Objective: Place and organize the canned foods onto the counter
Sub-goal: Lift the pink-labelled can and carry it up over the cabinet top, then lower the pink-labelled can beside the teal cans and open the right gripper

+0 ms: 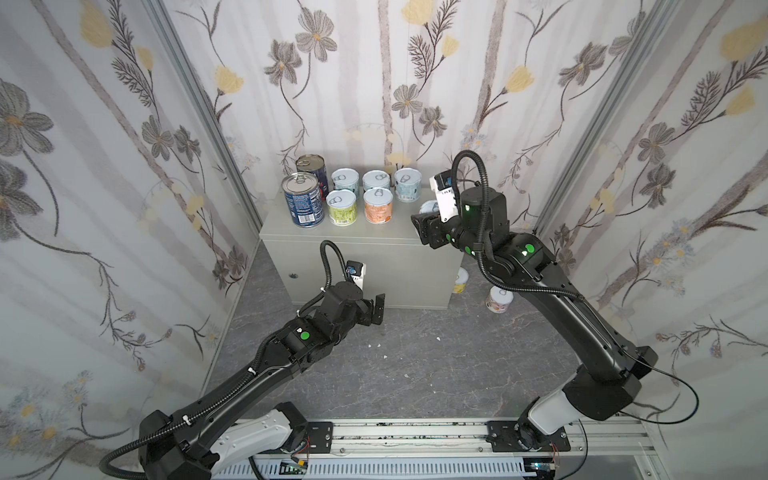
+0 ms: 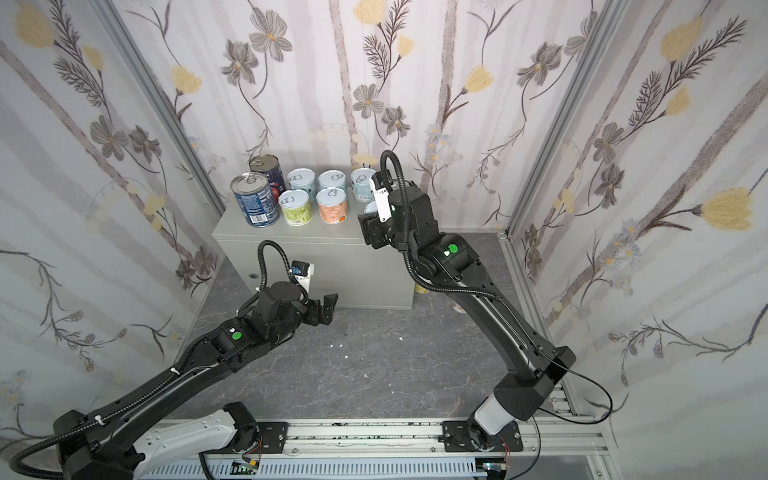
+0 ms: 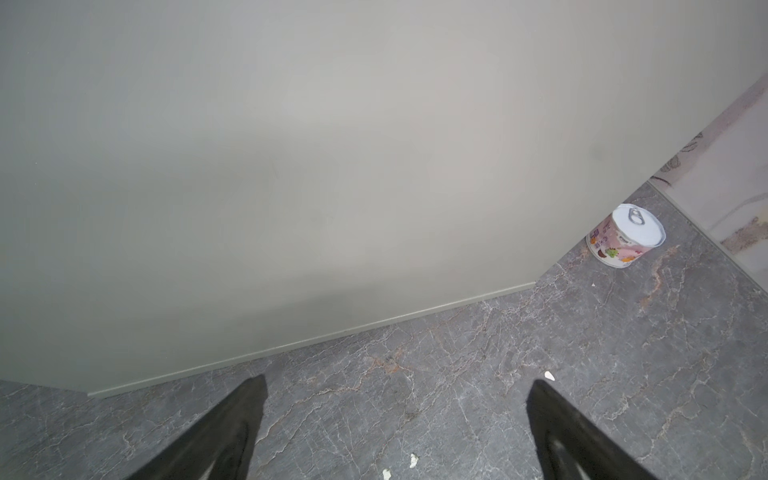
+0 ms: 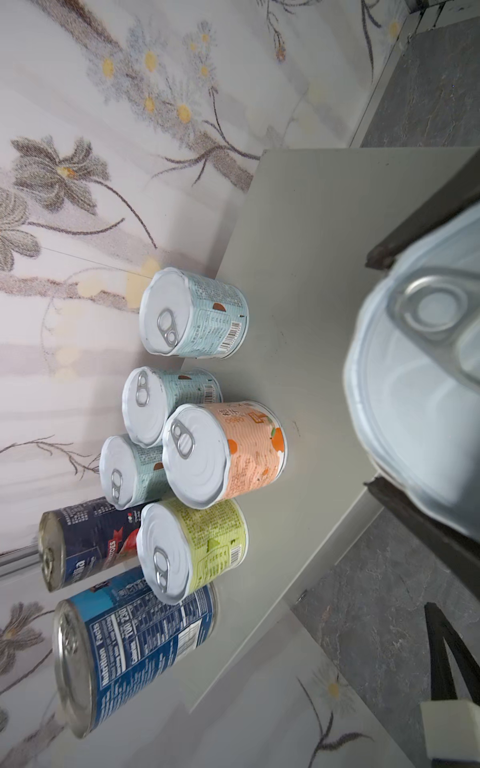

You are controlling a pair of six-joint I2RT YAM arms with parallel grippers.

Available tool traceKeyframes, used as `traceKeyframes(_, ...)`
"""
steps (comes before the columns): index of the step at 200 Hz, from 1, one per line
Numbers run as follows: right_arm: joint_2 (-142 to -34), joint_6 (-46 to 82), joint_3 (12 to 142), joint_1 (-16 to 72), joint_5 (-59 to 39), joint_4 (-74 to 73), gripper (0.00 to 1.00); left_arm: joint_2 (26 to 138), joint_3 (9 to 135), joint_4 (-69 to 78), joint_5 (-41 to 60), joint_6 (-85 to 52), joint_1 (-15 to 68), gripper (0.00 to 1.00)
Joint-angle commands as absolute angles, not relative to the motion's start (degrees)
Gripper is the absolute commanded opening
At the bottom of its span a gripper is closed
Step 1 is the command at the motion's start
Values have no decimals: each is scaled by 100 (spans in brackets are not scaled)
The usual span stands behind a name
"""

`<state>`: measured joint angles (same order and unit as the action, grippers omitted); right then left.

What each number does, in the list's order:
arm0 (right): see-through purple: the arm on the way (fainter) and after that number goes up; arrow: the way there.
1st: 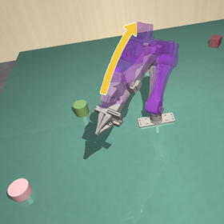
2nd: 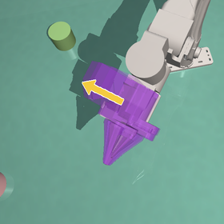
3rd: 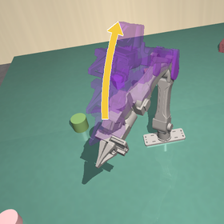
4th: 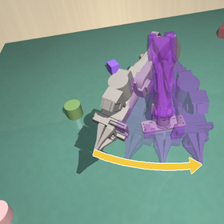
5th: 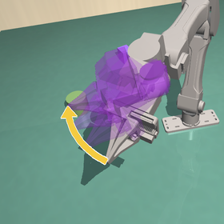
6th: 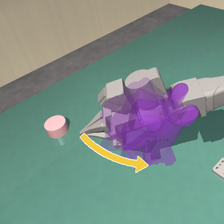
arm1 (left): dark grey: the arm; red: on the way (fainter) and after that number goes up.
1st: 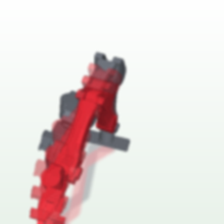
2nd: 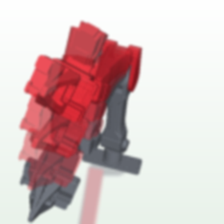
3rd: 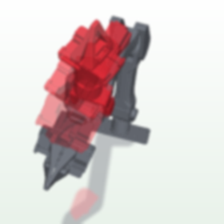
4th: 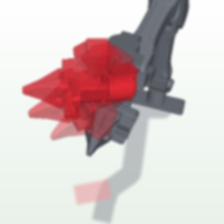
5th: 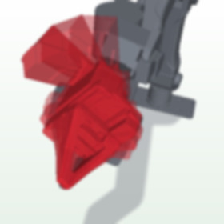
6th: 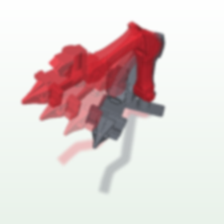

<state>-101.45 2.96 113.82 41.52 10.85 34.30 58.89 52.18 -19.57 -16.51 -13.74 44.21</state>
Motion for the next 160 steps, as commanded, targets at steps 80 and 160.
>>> traceKeyframes(80,-11678,421,12978,3799,589,3639,51,5898,5016,-1630,-1520,-1393,4414,100)
traceKeyframes(160,-12139,540,13265,3648,457,3473,53,5977,5019,-1626,-1512,-1380,4417,100)
